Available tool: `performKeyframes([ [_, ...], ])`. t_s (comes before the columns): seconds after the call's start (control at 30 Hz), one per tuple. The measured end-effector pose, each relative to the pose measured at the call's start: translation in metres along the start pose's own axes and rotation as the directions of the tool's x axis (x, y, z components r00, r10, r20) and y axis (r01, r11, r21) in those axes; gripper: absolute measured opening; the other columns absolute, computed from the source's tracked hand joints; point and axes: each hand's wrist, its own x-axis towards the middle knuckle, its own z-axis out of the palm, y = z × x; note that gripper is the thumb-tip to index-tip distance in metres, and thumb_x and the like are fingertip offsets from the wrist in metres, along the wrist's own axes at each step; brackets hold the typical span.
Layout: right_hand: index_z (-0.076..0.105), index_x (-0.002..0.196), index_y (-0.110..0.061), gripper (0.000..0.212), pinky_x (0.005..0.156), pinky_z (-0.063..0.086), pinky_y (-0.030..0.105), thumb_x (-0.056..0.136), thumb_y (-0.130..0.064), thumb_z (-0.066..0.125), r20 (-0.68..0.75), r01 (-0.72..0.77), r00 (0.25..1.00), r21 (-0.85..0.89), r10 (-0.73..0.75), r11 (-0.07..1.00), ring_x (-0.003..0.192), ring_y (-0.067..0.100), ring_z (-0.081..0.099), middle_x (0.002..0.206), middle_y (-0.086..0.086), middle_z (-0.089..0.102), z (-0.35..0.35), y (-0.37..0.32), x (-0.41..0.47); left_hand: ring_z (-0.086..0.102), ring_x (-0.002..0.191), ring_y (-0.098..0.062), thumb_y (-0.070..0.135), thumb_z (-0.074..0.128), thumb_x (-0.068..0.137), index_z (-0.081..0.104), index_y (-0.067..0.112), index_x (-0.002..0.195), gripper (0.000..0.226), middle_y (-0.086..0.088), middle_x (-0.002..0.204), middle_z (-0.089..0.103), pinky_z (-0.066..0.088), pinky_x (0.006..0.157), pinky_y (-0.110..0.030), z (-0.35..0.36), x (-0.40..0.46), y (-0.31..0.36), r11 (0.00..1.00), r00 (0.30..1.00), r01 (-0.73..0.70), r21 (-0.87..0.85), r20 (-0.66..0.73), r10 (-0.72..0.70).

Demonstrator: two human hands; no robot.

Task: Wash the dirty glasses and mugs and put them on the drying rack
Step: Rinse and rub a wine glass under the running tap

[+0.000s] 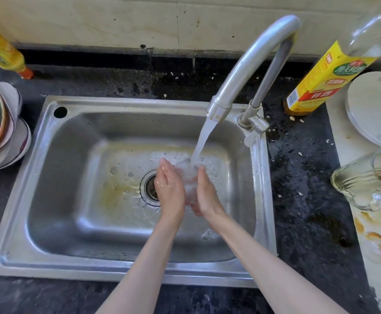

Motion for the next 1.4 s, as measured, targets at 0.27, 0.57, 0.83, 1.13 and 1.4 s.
performKeyframes([
  [0.27,0.059,0.083,-0.015,0.072,0.038,0.022,0.016,0.091,-0.068,0.012,0.348,-0.196,0.927,0.137,0.138,0.971,0.038,0.010,0.032,0.048,0.000,0.046,-0.006,-0.007,-0.004,0.055,0.071,-0.006,0.029,0.039,0.099,0.058,0.019,0.080,0.029,0.004,0.077,0.059,0.045,0.068,-0.024,-0.004,0.005,0.017,0.988,0.983,-0.153,0.029,0.111,0.149],
  [0.57,0.053,0.063,-0.016,0.078,0.032,0.015,0.012,0.087,-0.074,0.007,0.219,-0.206,0.961,0.157,0.169,0.966,0.027,0.006,0.024,0.037,-0.003,0.040,-0.001,-0.003,-0.006,0.056,0.071,-0.009,0.038,0.043,0.096,0.058,0.023,0.077,0.029,0.005,0.074,0.060,0.044,0.067,-0.026,-0.009,0.013,0.020,0.998,0.973,-0.018,0.057,0.232,0.005],
  [0.83,0.062,0.076,-0.019,0.073,0.042,0.026,0.021,0.095,-0.061,0.006,0.067,-0.151,0.988,0.165,0.142,0.975,0.039,0.008,0.046,0.049,-0.002,0.058,0.000,0.007,0.010,0.060,0.087,-0.011,0.021,0.031,0.099,0.060,0.017,0.102,0.029,0.011,0.089,0.062,0.048,0.066,-0.028,-0.002,0.005,0.023,0.996,0.982,0.083,0.021,0.169,-0.085],
  [1.13,0.070,0.086,-0.023,0.070,0.056,0.034,0.025,0.099,-0.052,0.007,0.038,0.114,0.992,0.070,-0.117,0.991,0.066,0.007,0.058,0.073,-0.006,0.070,-0.020,-0.002,0.014,0.058,0.114,-0.010,0.000,0.049,0.088,0.058,0.020,0.122,0.041,0.006,0.119,0.064,0.045,0.096,-0.025,-0.036,0.022,0.026,0.999,0.781,0.010,0.039,0.624,-0.033],
  [1.4,0.064,0.074,-0.033,0.071,0.040,0.035,0.009,0.097,-0.051,-0.001,0.245,0.215,0.955,-0.190,-0.166,0.958,0.044,-0.004,0.054,0.050,-0.015,0.062,-0.030,-0.023,0.006,0.045,0.066,-0.025,0.002,0.053,0.084,0.062,0.014,0.078,0.017,-0.003,0.066,0.055,0.028,0.057,-0.025,-0.030,0.039,0.066,0.486,0.621,-0.705,0.517,0.780,0.071],
])
